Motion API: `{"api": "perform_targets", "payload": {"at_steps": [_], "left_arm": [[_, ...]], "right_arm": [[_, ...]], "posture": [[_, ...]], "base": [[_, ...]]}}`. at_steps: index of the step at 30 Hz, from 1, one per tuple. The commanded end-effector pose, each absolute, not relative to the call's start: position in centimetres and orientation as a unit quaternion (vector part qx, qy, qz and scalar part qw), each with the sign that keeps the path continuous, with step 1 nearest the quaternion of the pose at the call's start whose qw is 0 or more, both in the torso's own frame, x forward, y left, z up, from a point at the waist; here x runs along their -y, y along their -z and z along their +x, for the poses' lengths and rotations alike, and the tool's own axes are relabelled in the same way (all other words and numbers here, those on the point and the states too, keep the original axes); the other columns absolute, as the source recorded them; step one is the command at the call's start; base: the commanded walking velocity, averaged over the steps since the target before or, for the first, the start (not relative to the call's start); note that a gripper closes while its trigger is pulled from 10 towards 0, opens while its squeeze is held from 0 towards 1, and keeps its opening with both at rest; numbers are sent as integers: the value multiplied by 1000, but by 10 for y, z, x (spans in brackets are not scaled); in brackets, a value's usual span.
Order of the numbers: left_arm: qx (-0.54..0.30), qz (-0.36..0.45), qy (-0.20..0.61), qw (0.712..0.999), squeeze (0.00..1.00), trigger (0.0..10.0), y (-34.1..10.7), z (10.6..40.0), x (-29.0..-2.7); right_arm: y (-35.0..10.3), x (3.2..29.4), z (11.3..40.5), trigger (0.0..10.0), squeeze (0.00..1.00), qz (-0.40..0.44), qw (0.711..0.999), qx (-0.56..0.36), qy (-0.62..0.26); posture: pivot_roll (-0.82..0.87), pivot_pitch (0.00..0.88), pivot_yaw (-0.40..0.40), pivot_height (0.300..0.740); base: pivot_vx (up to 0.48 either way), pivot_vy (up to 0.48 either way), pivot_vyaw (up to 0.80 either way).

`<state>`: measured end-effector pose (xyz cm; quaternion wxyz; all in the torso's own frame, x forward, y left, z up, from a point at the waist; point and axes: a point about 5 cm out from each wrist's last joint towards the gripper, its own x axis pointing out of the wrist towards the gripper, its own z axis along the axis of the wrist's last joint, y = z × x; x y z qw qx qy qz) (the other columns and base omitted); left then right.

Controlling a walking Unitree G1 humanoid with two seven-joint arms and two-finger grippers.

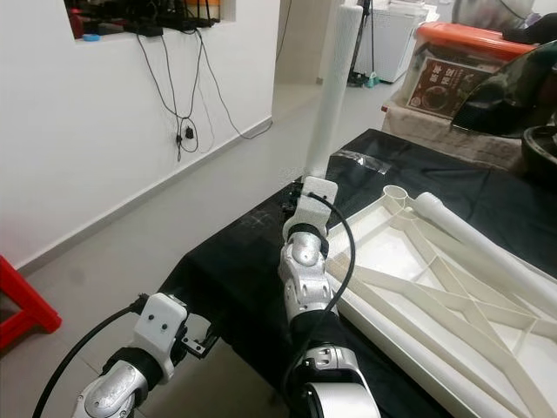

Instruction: Building children table

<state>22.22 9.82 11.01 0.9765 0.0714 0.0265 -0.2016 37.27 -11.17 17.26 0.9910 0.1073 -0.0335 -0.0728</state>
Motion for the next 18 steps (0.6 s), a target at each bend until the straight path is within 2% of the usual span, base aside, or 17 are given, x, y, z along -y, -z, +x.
{"api": "perform_targets", "payload": {"at_steps": [1, 3, 4, 7, 9, 10, 11, 12, 14, 15, 16, 18], "left_arm": [[-35, 64, 206, 976, 0, 10000, -106, 221, -97], [-35, 64, 207, 976, 0, 10000, -106, 221, -97], [-35, 65, 207, 976, 0, 10000, -106, 222, -97], [-35, 65, 206, 976, 0, 10000, -106, 222, -98], [-34, 66, 205, 976, 0, 10000, -106, 223, -98], [-34, 66, 205, 976, 0, 10000, -106, 223, -98], [-33, 67, 204, 976, 0, 10000, -106, 223, -97], [-33, 67, 204, 976, 0, 10000, -106, 224, -97], [-33, 67, 204, 976, 0, 10000, -106, 224, -97], [-33, 67, 203, 976, 0, 10000, -106, 224, -97], [-32, 68, 201, 977, 0, 10000, -107, 224, -98], [-32, 68, 200, 977, 0, 10000, -107, 224, -98]], "right_arm": [[-171, 86, 369, 10000, 0, 133, 990, 39, 12], [-173, 85, 370, 10000, 0, 136, 990, 45, -6], [-175, 84, 373, 10000, 0, 148, 986, 39, -59], [-176, 83, 375, 10000, 0, 155, 982, 33, -102], [-178, 88, 382, 10000, 0, 123, 966, 15, -227], [-178, 88, 382, 10000, 0, 123, 966, 15, -227], [-182, 95, 386, 10000, 0, 84, 948, 1, -306], [-184, 95, 387, 10000, 0, 80, 935, -10, -345], [-184, 95, 387, 10000, 0, 80, 935, -10, -345], [-186, 93, 386, 10000, 0, 78, 916, -19, -394], [-189, 90, 384, 10000, 0, 75, 881, -37, -465], [-190, 89, 384, 10000, 0, 70, 873, -40, -481]], "posture": [[96, 0, -59, 740], [96, 0, -59, 740], [95, 0, -56, 740], [95, 0, -56, 740], [95, 0, -61, 740], [95, 0, -61, 740], [95, 0, -61, 740], [101, 0, -62, 740], [101, 0, -62, 740], [104, 0, -68, 740], [109, 2, -73, 740], [109, 2, -73, 740]], "base": [[0, 0, 0], [0, 0, 0], [0, 0, 0], [0, 0, 0], [0, 0, 0], [0, 0, 0], [0, 0, 0], [0, 0, 0], [0, 0, 0], [0, 0, 0], [0, 0, 0], [0, 0, 0]]}}
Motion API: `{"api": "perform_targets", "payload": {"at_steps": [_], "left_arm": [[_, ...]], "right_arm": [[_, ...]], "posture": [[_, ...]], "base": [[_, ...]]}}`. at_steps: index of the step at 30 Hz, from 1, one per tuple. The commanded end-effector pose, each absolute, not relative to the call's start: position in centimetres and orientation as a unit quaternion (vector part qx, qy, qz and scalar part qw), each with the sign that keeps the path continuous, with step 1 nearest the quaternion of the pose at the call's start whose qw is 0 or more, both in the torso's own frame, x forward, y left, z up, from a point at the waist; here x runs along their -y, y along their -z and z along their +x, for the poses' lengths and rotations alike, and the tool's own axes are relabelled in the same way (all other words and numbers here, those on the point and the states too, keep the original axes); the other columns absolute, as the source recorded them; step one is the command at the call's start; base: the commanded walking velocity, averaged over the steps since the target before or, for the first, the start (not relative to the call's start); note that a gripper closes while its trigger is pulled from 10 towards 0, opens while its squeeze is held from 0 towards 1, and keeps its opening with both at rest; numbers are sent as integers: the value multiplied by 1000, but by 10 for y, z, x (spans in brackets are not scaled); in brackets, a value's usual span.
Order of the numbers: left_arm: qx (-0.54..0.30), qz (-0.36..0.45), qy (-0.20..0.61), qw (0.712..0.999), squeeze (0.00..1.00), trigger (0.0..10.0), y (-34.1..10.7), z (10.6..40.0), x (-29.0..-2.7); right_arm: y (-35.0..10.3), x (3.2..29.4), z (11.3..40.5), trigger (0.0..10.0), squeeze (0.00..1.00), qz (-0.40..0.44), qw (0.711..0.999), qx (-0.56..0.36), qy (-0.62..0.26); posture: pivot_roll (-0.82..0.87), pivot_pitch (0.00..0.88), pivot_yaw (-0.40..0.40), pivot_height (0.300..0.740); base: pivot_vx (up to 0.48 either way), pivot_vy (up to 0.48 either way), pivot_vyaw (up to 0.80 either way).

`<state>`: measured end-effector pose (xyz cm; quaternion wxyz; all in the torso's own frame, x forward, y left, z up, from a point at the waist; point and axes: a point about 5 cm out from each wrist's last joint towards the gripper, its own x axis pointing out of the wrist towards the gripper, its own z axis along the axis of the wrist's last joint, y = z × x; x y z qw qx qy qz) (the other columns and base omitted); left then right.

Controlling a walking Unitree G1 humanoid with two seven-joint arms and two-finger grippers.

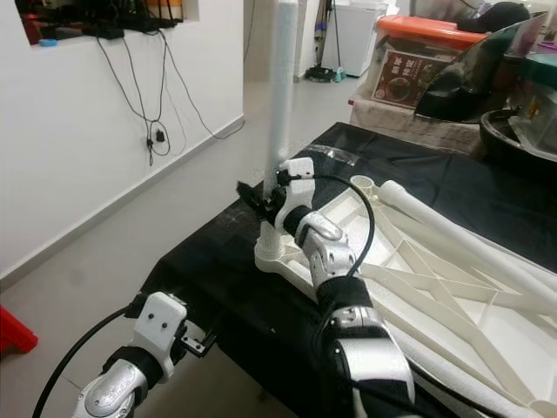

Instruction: Building children table

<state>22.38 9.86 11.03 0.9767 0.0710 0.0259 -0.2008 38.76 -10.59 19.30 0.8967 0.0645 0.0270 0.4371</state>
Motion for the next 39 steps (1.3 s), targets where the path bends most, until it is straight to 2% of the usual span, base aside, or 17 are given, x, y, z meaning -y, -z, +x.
{"api": "perform_targets", "payload": {"at_steps": [1, 2, 4, 5, 6, 12, 13, 17, 22, 26, 28, 29, 31, 32, 33, 37, 39], "left_arm": [[-32, 68, 199, 977, 0, 10000, -107, 224, -98], [-32, 68, 199, 977, 0, 10000, -107, 224, -98], [-33, 70, 200, 977, 0, 10000, -107, 224, -99], [-33, 70, 200, 977, 0, 10000, -107, 224, -99], [-33, 70, 201, 977, 0, 10000, -107, 223, -99], [-33, 77, 204, 975, 0, 10000, -107, 222, -98], [-33, 75, 203, 976, 0, 10000, -107, 221, -98], [-33, 74, 203, 976, 0, 10000, -107, 221, -97], [-34, 71, 203, 976, 0, 10000, -107, 220, -97], [-35, 70, 205, 976, 0, 10000, -106, 220, -96], [-36, 70, 205, 976, 0, 10000, -106, 220, -96], [-36, 70, 205, 976, 0, 10000, -106, 220, -96], [-36, 70, 205, 976, 0, 10000, -106, 221, -97], [-36, 70, 205, 975, 0, 10000, -106, 221, -97], [-36, 70, 205, 975, 0, 10000, -106, 221, -97], [-37, 71, 207, 975, 0, 10000, -105, 221, -98], [-37, 71, 207, 975, 0, 10000, -105, 221, -98]], "right_arm": [[-190, 87, 383, 10000, 0, 65, 863, -47, -499], [-190, 87, 383, 10000, 0, 65, 863, -47, -499], [-192, 81, 378, 10000, 0, 62, 822, -58, -563], [-192, 81, 378, 10000, 0, 62, 822, -58, -563], [-193, 79, 375, 10000, 0, 61, 800, -64, -593], [-195, 74, 370, 10000, 0, 60, 748, -70, -657], [-193, 72, 369, 0, 0, 53, 742, -75, -664], [-192, 70, 368, 0, 0, 38, 739, -74, -669], [-196, 68, 375, 0, 0, 46, 788, -27, -613], [-193, 77, 390, 0, 0, 40, 887, -12, -460], [-192, 79, 392, 0, 0, 42, 903, -16, -427], [-187, 87, 397, 0, 0, 39, 934, -19, -354], [-181, 98, 400, 0, 0, 32, 965, -18, -258], [-176, 112, 400, 0, 0, 31, 988, -11, -151], [-176, 112, 400, 0, 0, 31, 988, -11, -151], [-169, 128, 393, 0, 0, 50, 999, 1, 5], [-168, 129, 393, 0, 0, 52, 998, 2, 21]], "posture": [[123, 4, -75, 740], [123, 4, -75, 740], [139, 2, -71, 740], [139, 2, -71, 740], [153, 3, -76, 740], [170, 9, -82, 740], [170, 9, -82, 740], [172, 10, -88, 740], [169, 11, -82, 740], [164, 6, -82, 740], [164, 6, -82, 740], [165, 4, -83, 740], [165, 4, -83, 740], [158, 1, -76, 740], [158, 1, -76, 740], [153, 0, -70, 740], [153, 0, -70, 740]], "base": [[0, 0, 0], [0, 0, 0], [0, 0, 0], [0, 0, 0], [0, 0, 0], [0, 0, 0], [0, 0, 0], [0, 0, 0], [0, 0, 0], [0, 0, 0], [0, 0, 0], [0, 0, 0], [0, 0, 0], [0, 0, 0], [0, 0, 0], [0, 0, 0], [0, 0, 0]]}}
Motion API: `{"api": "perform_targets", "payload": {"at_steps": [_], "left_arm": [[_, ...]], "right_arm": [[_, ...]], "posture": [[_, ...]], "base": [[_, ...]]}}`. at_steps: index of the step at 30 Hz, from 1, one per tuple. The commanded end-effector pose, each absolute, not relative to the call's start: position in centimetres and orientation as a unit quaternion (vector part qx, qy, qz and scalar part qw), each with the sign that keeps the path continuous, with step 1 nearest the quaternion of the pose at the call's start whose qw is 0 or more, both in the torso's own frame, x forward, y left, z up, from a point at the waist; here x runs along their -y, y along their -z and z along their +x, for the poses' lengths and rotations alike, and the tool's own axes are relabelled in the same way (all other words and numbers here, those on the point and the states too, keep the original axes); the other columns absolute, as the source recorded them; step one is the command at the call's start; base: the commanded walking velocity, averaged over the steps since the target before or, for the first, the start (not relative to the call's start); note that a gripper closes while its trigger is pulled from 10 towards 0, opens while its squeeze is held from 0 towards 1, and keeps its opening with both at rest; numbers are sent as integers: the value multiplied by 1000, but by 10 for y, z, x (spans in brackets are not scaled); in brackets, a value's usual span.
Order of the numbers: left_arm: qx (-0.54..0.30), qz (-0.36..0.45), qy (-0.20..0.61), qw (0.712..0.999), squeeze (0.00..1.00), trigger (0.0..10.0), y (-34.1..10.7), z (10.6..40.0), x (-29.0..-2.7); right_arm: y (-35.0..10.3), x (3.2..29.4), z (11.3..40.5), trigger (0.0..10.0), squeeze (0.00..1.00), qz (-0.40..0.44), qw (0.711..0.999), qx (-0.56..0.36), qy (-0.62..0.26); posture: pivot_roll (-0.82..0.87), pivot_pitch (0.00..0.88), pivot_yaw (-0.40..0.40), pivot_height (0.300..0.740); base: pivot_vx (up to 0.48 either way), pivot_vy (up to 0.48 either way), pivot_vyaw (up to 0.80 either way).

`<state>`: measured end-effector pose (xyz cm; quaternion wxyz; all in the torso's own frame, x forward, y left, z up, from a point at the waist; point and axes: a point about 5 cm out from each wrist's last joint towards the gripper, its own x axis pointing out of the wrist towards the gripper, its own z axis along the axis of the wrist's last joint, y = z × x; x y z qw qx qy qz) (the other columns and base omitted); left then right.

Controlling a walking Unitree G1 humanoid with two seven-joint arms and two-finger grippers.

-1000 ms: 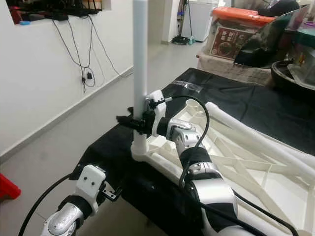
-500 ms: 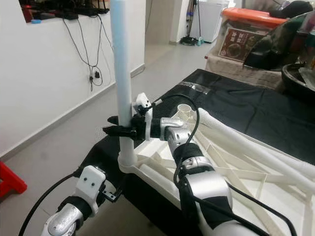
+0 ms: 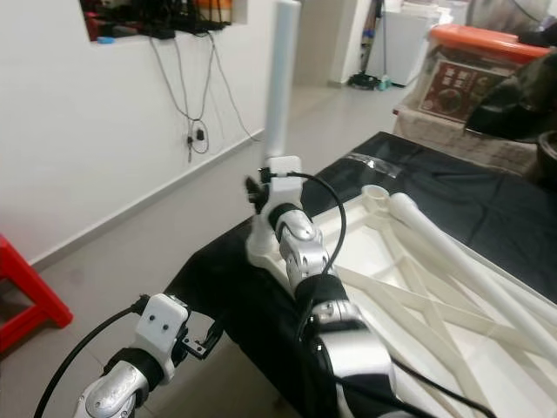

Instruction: Building children table

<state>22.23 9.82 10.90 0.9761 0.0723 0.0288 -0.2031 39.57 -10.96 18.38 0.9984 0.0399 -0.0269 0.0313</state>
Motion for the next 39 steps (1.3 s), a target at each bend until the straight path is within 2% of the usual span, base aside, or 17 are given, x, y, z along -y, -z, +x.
{"api": "perform_targets", "payload": {"at_steps": [1, 3, 10, 11, 13, 14, 17, 18, 19, 20, 24, 25, 28, 32, 36, 38, 39], "left_arm": [[-37, 71, 208, 975, 0, 10000, -105, 222, -98], [-36, 74, 209, 975, 0, 10000, -105, 222, -98], [-36, 74, 208, 975, 0, 10000, -104, 222, -97], [-36, 74, 208, 975, 0, 10000, -104, 221, -97], [-35, 74, 207, 975, 0, 10000, -104, 221, -97], [-36, 73, 207, 975, 0, 10000, -104, 221, -97], [-37, 72, 208, 975, 0, 10000, -103, 221, -97], [-37, 71, 208, 975, 0, 10000, -103, 221, -97], [-37, 71, 208, 975, 0, 10000, -103, 221, -97], [-37, 71, 208, 975, 0, 10000, -103, 221, -97], [-38, 70, 209, 975, 0, 10000, -103, 221, -97], [-38, 70, 209, 975, 0, 10000, -103, 221, -97], [-38, 70, 209, 975, 0, 10000, -103, 222, -97], [-38, 71, 209, 975, 0, 10000, -103, 222, -97], [-38, 71, 206, 975, 0, 10000, -104, 222, -97], [-38, 71, 206, 975, 0, 10000, -104, 222, -97], [-38, 71, 205, 975, 0, 10000, -104, 221, -97]], "right_arm": [[-167, 128, 388, 0, 0, 70, 996, 6, 61], [-166, 120, 373, 0, 0, 113, 981, 10, 156], [-165, 99, 367, 0, 0, 125, 980, -2, 155], [-164, 92, 366, 9725, 0, 143, 981, -8, 132], [-164, 88, 366, 9725, 0, 155, 981, -11, 118], [-168, 83, 366, 10000, 1000, 160, 984, 11, 76], [-176, 80, 365, 10000, 1000, 160, 986, 42, 19], [-180, 82, 368, 10000, 549, 160, 985, 59, -12], [-184, 83, 371, 10000, 0, 172, 981, 63, -57], [-184, 83, 371, 10000, 0, 172, 981, 63, -57], [-196, 90, 379, 10000, 0, 153, 954, 61, -252], [-196, 90, 379, 10000, 0, 153, 954, 61, -252], [-195, 91, 380, 10000, 0, 126, 919, 26, -373], [-195, 90, 380, 10000, 0, 111, 898, 7, -425], [-191, 80, 373, 10000, 0, 68, 827, -34, -556], [-191, 80, 373, 10000, 0, 68, 827, -34, -556], [-189, 74, 367, 10000, 0, 52, 789, -49, -610]], "posture": [[153, 0, -71, 740], [158, 0, -70, 740], [160, 0, -78, 740], [161, 0, -77, 740], [161, 0, -77, 740], [157, 0, -77, 740], [156, 0, -76, 740], [154, 0, -76, 740], [154, 0, -74, 740], [154, 0, -74, 740], [153, 0, -73, 740], [153, 0, -73, 740], [153, 0, -73, 740], [157, 0, -77, 740], [169, 0, -87, 740], [169, 0, -87, 740], [169, 0, -88, 740]], "base": [[0, 0, 0], [0, 0, 0], [0, 0, 0], [0, 0, 0], [0, 0, 0], [0, 0, 0], [0, 0, 0], [0, 0, 0], [0, 0, 0], [0, 0, 0], [0, 0, 0], [0, 0, 0], [0, 0, 0], [0, 0, 0], [0, 0, 0], [0, 0, 0], [0, 0, 0]]}}
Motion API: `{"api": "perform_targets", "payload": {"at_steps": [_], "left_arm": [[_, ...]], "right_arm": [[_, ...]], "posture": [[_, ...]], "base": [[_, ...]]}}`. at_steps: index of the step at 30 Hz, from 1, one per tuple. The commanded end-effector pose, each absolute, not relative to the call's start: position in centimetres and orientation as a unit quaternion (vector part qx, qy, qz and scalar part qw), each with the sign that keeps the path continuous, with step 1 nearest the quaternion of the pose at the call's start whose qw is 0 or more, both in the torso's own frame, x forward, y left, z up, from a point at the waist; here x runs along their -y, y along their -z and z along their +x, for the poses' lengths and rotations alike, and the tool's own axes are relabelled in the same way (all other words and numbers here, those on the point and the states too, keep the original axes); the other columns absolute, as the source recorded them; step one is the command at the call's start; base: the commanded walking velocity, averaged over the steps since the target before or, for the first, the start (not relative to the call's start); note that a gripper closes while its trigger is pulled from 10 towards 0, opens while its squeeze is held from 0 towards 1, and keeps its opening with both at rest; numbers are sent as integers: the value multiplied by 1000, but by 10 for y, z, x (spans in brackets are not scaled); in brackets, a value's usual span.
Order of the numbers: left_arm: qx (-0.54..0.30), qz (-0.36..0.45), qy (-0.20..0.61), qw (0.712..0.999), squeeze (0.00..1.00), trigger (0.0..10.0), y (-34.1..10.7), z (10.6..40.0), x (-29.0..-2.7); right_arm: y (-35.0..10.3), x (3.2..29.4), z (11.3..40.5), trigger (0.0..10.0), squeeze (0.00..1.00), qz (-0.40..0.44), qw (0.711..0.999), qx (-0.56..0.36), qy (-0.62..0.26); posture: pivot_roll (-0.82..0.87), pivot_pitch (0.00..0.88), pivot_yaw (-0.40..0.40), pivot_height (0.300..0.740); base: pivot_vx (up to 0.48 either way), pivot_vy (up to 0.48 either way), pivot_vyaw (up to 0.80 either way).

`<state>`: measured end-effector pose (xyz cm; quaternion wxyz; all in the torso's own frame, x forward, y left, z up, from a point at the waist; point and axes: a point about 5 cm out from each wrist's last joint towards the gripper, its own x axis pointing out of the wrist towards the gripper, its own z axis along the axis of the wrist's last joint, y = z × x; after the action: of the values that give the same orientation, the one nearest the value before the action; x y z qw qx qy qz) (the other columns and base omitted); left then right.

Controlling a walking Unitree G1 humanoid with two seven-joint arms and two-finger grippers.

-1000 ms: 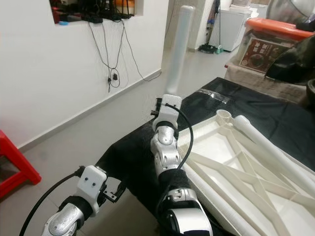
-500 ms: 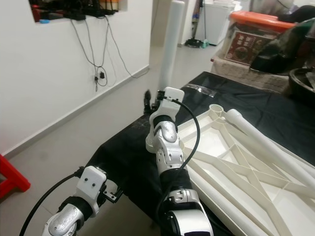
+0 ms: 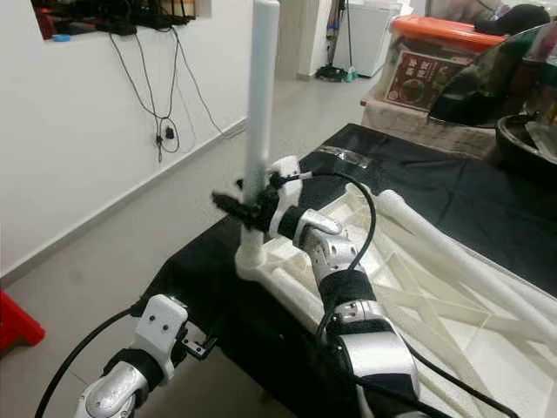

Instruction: Building children table

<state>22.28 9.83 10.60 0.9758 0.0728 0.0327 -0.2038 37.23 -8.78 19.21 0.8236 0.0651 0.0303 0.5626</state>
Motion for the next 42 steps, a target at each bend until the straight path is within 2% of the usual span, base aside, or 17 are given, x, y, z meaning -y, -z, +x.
{"api": "perform_targets", "payload": {"at_steps": [1, 2, 3, 4, 5, 6, 7, 12, 17, 20, 22, 24, 27, 30, 40, 41, 42], "left_arm": [[-38, 71, 205, 975, 0, 10000, -104, 221, -97], [-38, 71, 205, 976, 0, 10000, -104, 221, -97], [-38, 70, 205, 976, 0, 10000, -104, 221, -97], [-38, 70, 205, 976, 0, 10000, -104, 221, -97], [-38, 70, 205, 976, 0, 10000, -104, 221, -97], [-38, 70, 205, 976, 0, 10000, -104, 221, -97], [-38, 69, 205, 976, 0, 10000, -104, 221, -97], [-38, 69, 205, 976, 0, 10000, -104, 221, -97], [-38, 68, 205, 976, 0, 10000, -104, 221, -97], [-38, 68, 205, 976, 0, 10000, -104, 221, -97], [-38, 67, 206, 976, 0, 10000, -104, 221, -97], [-39, 67, 207, 975, 0, 10000, -104, 222, -97], [-39, 67, 208, 975, 0, 10000, -104, 222, -97], [-39, 69, 210, 974, 0, 10000, -104, 223, -98], [-36, 70, 209, 975, 0, 10000, -105, 223, -96], [-36, 70, 207, 975, 0, 10000, -105, 223, -96], [-35, 69, 207, 975, 0, 10000, -105, 223, -96]], "right_arm": [[-189, 74, 367, 10000, 0, 52, 789, -49, -610], [-188, 70, 362, 10000, 0, 42, 757, -61, -649], [-186, 67, 359, 8667, 0, 34, 735, -72, -673], [-186, 67, 359, 8667, 0, 34, 735, -72, -673], [-183, 65, 357, 1725, 0, 20, 722, -81, -687], [-183, 65, 357, 1725, 0, 20, 722, -81, -687], [-182, 63, 356, 0, 0, 14, 714, -86, -695], [-183, 61, 359, 0, 0, 1, 729, -69, -681], [-185, 69, 378, 0, 0, 8, 846, -18, -533], [-185, 69, 378, 0, 0, 8, 846, -18, -533], [-184, 75, 383, 0, 0, 12, 881, -9, -474], [-172, 109, 396, 0, 0, 18, 979, -15, -203], [-167, 122, 397, 0, 0, 22, 994, -19, -107], [-159, 136, 383, 0, 0, 82, 990, -12, 110], [-171, 103, 378, 0, 0, 134, 982, 4, 134], [-173, 99, 378, 7765, 0, 130, 983, 7, 126], [-174, 95, 379, 10000, 0, 126, 985, 8, 115]], "posture": [[169, 0, -88, 740], [171, 0, -89, 740], [172, 0, -87, 740], [172, 0, -87, 740], [172, 0, -87, 740], [172, 0, -87, 740], [172, 0, -87, 740], [175, 0, -86, 740], [164, 0, -86, 740], [164, 0, -86, 740], [163, 0, -85, 740], [155, 0, -74, 740], [155, 0, -74, 740], [153, 0, -67, 740], [116, 3, -90, 740], [116, 3, -90, 740], [102, 0, -76, 740]], "base": [[0, 0, 0], [0, 0, 0], [0, 0, 0], [0, 0, 0], [0, 0, 0], [0, 0, 0], [0, 0, 0], [0, 0, 0], [0, 0, 0], [0, 0, 0], [0, 0, 0], [0, 0, 0], [0, 0, 0], [0, 0, 0], [0, 0, 0], [0, 0, 0], [0, 0, 0]]}}
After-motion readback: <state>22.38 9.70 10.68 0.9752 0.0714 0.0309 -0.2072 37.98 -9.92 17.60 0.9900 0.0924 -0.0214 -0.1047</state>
